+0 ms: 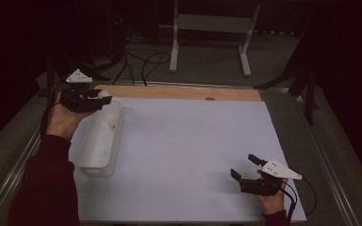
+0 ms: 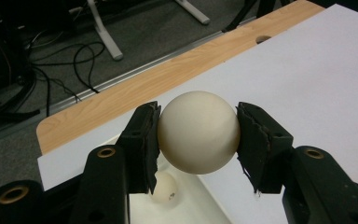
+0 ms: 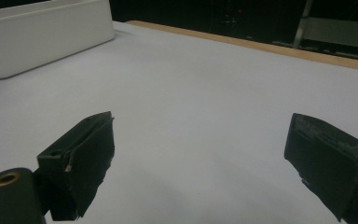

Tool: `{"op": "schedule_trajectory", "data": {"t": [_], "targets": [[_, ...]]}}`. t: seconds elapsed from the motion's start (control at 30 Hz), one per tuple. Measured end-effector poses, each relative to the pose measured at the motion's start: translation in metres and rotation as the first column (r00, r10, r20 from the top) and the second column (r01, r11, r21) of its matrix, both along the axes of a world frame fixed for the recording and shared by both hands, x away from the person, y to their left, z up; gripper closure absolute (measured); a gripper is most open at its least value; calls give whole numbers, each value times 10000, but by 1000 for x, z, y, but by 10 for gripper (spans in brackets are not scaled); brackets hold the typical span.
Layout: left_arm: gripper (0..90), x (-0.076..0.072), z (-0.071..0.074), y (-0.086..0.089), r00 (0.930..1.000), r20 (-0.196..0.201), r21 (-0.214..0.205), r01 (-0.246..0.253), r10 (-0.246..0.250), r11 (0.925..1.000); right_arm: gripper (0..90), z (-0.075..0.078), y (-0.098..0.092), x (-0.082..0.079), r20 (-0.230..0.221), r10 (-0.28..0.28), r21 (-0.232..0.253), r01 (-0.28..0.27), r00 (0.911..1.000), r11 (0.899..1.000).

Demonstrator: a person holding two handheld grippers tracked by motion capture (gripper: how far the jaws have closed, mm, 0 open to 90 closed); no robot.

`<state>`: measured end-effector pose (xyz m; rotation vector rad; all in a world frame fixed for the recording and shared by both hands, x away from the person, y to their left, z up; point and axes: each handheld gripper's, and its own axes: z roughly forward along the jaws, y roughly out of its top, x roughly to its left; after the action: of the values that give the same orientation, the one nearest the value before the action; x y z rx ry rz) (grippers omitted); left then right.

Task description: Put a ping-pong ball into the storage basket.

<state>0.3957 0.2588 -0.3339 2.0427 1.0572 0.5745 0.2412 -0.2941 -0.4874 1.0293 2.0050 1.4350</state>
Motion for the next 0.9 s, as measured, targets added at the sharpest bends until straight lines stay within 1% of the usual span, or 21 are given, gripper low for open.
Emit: {"op": "schedule_trajectory", "data": {"t": [0.3, 0.5, 0.53, 0.57, 0.6, 0.63, 0.7, 0.8, 0.9], "targets": [[513, -3, -5, 10, 9995, -60, -51, -295, 294, 9996, 81, 0, 0, 0, 3, 20, -1, -20, 10000, 10000], [504, -4, -12, 15, 9988, -202, -33, -452, 451, 9990, 81, 0, 1, 0, 6, 23, -4, -23, 10000, 10000], [441, -3, -14, 16, 9985, -330, -186, -452, 446, 9988, 81, 0, 1, 0, 6, 27, -6, -27, 10000, 10000], [344, -3, -16, 15, 9982, -415, -252, -447, 436, 9987, 81, 0, 1, 0, 5, 24, 4, -24, 10000, 10000], [249, -2, -17, 14, 9979, -370, -134, -532, 527, 9985, 81, 0, 1, 0, 12, 28, -8, -28, 10000, 10000], [171, -2, -19, 14, 9977, -402, -109, -549, 544, 9984, 81, 0, 1, 0, 10, 26, -8, -26, 10000, 10000], [69, -1, -22, 13, 9970, -563, -146, -537, 528, 9984, 81, 0, 1, 0, 8, 24, -5, -24, 10000, 10000], [7, -1, -26, 11, 9968, -628, -185, -504, 491, 9986, 81, 0, 1, 0, -5, 17, -10, -17, 10000, 10000], [3, -3, -29, 10, 9974, -554, -277, -485, 469, 9984, 81, 0, 1, 0, 15, 29, -4, -29, 10000, 10000]]}}
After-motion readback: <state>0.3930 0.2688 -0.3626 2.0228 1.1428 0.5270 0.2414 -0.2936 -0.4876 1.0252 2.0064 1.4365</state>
